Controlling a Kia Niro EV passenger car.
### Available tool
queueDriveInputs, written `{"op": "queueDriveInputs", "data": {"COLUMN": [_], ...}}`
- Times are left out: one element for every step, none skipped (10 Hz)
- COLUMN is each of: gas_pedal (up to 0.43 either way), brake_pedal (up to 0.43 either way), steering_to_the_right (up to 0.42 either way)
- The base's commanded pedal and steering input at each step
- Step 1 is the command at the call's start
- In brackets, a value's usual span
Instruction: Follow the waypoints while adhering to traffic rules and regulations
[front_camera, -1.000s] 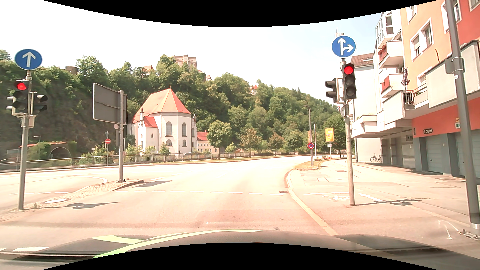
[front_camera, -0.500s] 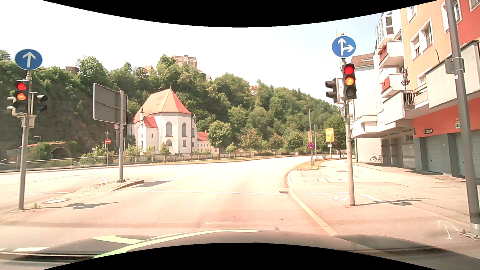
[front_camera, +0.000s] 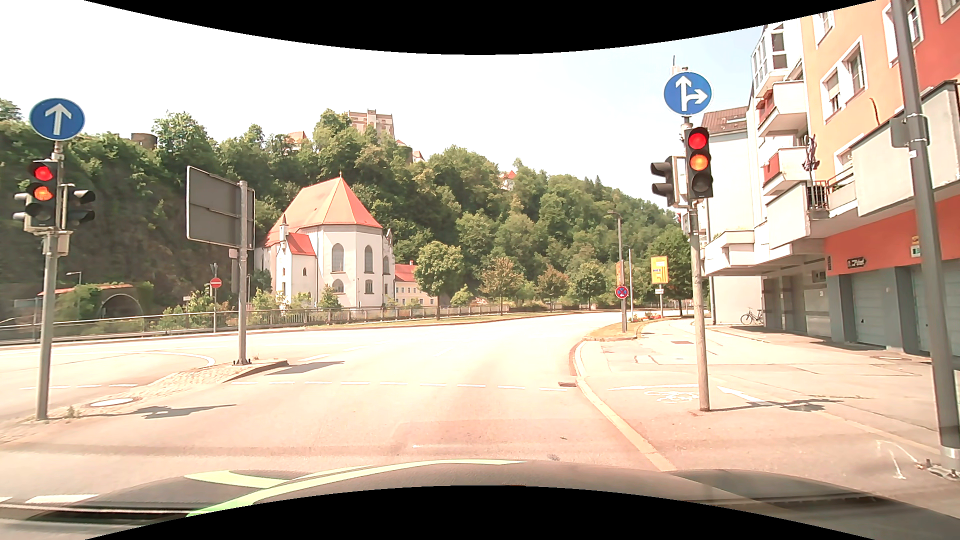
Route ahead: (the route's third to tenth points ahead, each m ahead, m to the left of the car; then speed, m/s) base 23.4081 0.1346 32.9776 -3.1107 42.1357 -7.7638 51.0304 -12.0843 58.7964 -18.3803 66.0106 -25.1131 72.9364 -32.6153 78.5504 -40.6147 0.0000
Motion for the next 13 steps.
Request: {"op": "queueDriveInputs", "data": {"gas_pedal": [0.0,0.0,0.0,0.0,0.0,0.0,0.0,0.0,0.0,0.0,0.0,0.0,0.0], "brake_pedal": [0.335,0.335,0.335,0.335,0.335,0.335,0.335,0.335,0.335,0.335,0.335,0.335,0.335], "steering_to_the_right": [0.034,0.033,0.034,0.033,0.033,0.034,0.033,0.033,0.033,0.033,0.033,0.033,0.034]}}
